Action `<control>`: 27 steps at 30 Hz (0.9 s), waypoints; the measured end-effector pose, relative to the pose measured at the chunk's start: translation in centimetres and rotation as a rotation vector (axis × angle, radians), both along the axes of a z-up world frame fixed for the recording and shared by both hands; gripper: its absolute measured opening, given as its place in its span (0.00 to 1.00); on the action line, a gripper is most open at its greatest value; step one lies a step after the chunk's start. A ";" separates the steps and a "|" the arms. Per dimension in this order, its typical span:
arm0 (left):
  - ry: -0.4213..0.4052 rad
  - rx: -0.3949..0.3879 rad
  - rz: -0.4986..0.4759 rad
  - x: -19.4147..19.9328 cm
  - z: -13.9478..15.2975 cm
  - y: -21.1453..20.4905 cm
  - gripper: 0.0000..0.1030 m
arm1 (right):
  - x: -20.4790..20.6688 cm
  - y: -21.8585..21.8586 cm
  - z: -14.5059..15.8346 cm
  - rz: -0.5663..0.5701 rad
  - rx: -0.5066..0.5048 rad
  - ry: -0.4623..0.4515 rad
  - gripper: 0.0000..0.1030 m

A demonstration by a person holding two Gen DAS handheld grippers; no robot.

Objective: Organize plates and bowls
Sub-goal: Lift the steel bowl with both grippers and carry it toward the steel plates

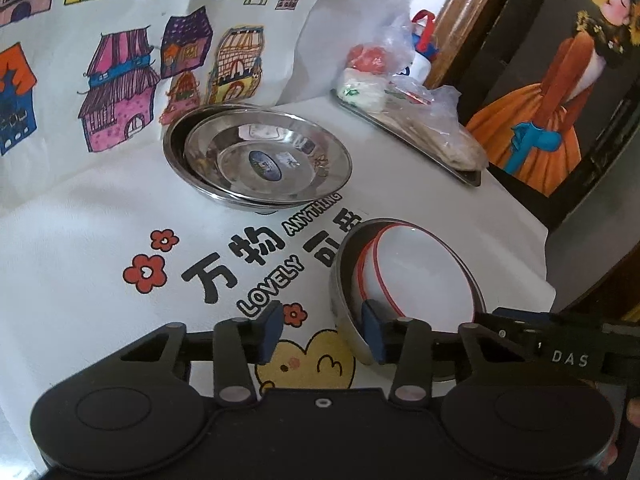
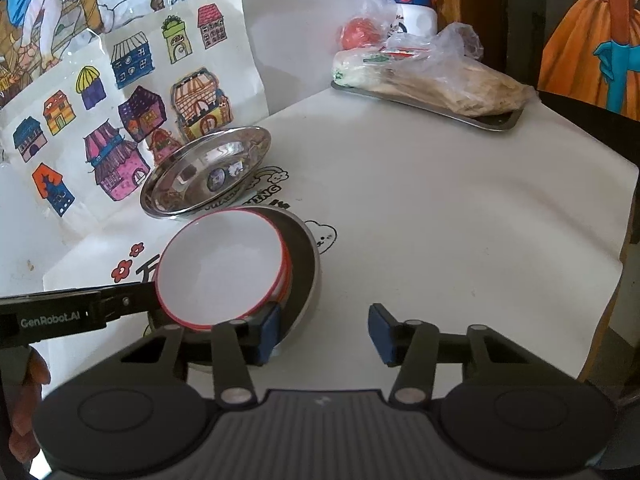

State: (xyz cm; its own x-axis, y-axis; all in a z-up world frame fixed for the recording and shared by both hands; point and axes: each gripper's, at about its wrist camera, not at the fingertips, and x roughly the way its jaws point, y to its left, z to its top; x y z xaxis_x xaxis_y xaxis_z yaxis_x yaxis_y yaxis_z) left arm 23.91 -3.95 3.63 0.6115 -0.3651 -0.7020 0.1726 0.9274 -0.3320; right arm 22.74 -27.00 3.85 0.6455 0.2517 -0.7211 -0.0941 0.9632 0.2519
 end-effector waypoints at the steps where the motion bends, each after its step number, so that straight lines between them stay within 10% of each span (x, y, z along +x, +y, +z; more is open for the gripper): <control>1: 0.007 -0.008 0.001 0.1 0.0 0.0 0.38 | 0.1 0.0 0.1 0.008 0.004 0.005 0.43; 5: 0.022 -0.050 -0.002 0.5 0.0 0.1 0.26 | 0.6 0.3 0.4 0.050 0.033 0.020 0.20; 8: 0.023 -0.079 -0.017 0.6 0.0 0.0 0.15 | 0.9 0.5 0.5 0.061 0.024 0.018 0.20; 27: -0.020 -0.107 -0.003 1.3 -0.5 0.1 0.15 | 1.9 -0.7 -0.5 0.039 0.140 0.011 0.21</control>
